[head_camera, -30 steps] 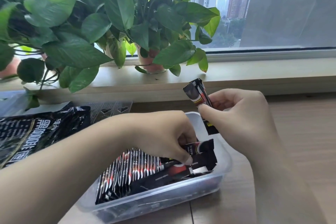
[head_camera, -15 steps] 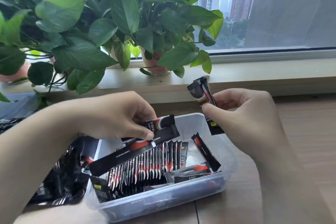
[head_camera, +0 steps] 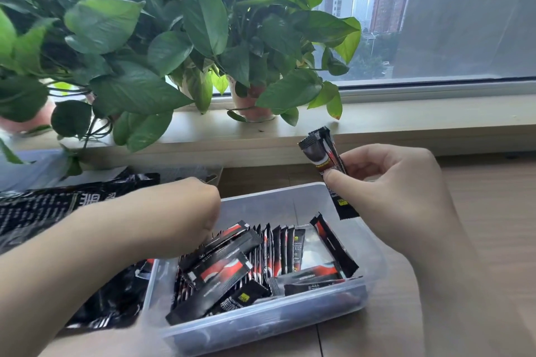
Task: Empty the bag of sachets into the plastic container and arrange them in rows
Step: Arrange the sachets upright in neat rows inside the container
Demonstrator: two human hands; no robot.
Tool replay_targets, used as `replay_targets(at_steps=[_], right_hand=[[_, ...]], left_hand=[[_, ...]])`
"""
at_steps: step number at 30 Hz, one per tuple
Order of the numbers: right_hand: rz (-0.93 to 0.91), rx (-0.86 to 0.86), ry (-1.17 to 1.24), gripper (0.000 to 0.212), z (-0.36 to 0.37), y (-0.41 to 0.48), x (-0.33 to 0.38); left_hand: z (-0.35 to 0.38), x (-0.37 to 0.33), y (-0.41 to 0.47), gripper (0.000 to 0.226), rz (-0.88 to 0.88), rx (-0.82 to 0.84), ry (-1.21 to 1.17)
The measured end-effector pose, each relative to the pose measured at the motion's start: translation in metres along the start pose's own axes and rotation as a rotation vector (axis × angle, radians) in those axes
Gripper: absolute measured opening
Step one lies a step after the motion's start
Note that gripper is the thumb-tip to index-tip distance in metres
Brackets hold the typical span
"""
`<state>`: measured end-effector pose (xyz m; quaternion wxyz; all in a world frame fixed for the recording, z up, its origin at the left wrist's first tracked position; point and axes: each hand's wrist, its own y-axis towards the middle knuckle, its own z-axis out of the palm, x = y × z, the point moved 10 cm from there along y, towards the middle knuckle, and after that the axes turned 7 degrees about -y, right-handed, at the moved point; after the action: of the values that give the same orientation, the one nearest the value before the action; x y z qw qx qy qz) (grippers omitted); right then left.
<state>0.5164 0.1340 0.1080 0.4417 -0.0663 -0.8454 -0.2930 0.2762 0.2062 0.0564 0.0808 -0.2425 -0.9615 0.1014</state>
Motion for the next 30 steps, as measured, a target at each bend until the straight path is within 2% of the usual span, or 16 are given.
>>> replay_targets(at_steps=[3,6,9,12,16,22,30], right_hand=[[0.002,-0.002,0.000,0.007,-0.001,0.000,0.000],[-0.003,-0.004,0.005,0.006,-0.002,0.000,0.000],[-0.002,-0.001,-0.003,0.007,-0.001,0.000,0.000],[-0.003,-0.004,-0.014,0.007,-0.001,0.001,0.000],[0.006,-0.005,-0.017,0.007,-0.002,0.002,-0.002],[0.013,0.040,-0.039,0.010,0.003,0.000,-0.002],[0.053,0.117,-0.100,0.010,0.015,-0.008,0.007]], left_hand=[[-0.008,-0.018,-0.001,0.018,0.144,-0.112,0.052],[-0.017,-0.063,-0.009,0.023,0.458,-0.206,-0.112],[-0.010,-0.098,-0.009,0.034,0.697,-0.175,-0.089],[-0.001,-0.118,0.003,0.044,0.806,-0.129,-0.054],[0.009,-0.130,0.014,0.059,0.851,-0.095,0.055],[0.008,-0.120,0.009,0.062,0.832,-0.125,0.085],[0.003,-0.082,-0.005,0.064,0.719,-0.172,-0.066]])
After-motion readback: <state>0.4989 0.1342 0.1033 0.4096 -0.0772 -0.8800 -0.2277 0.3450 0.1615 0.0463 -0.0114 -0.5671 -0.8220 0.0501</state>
